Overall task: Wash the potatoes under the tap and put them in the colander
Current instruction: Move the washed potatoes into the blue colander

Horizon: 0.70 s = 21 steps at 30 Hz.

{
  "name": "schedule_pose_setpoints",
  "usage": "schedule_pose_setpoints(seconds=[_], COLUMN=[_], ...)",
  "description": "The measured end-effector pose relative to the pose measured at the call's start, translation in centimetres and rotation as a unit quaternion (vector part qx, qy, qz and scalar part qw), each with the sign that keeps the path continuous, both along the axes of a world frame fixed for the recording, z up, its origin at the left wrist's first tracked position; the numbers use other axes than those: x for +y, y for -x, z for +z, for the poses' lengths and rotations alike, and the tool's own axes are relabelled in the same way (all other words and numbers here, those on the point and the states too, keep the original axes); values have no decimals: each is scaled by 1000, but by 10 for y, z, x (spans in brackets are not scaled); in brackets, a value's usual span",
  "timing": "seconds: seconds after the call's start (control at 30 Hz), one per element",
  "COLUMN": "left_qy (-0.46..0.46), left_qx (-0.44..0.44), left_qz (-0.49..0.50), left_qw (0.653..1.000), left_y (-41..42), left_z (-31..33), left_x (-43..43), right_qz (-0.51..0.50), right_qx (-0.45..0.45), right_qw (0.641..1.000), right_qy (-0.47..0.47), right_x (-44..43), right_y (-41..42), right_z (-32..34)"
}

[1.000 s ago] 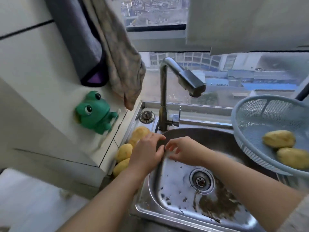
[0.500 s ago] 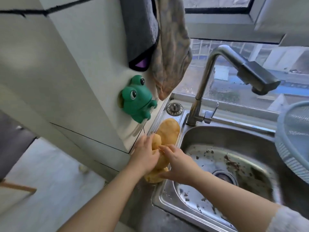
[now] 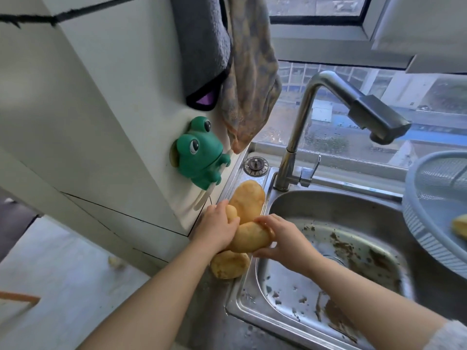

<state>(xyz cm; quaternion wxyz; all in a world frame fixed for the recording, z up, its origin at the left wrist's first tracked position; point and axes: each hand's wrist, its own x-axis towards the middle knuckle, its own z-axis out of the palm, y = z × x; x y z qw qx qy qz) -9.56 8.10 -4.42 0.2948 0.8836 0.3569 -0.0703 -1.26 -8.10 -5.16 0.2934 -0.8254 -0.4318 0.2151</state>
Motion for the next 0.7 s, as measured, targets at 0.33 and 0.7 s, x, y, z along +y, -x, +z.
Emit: schedule_pose_setpoints(seconds=[0.33, 0.7], left_qy=[-145, 49], left_qx=[-1, 55], left_qz=[-26, -123], left_qw=[989, 990], left_y=[5, 73], left_z=[-6, 12], left_x=[-14, -21], right_qz=[-154, -187], right_qx=[118, 606], right_qw=[981, 772], right_qy=[-17, -36], right_x=[-29, -19], right_y=[-17, 20], right_z=[1, 1])
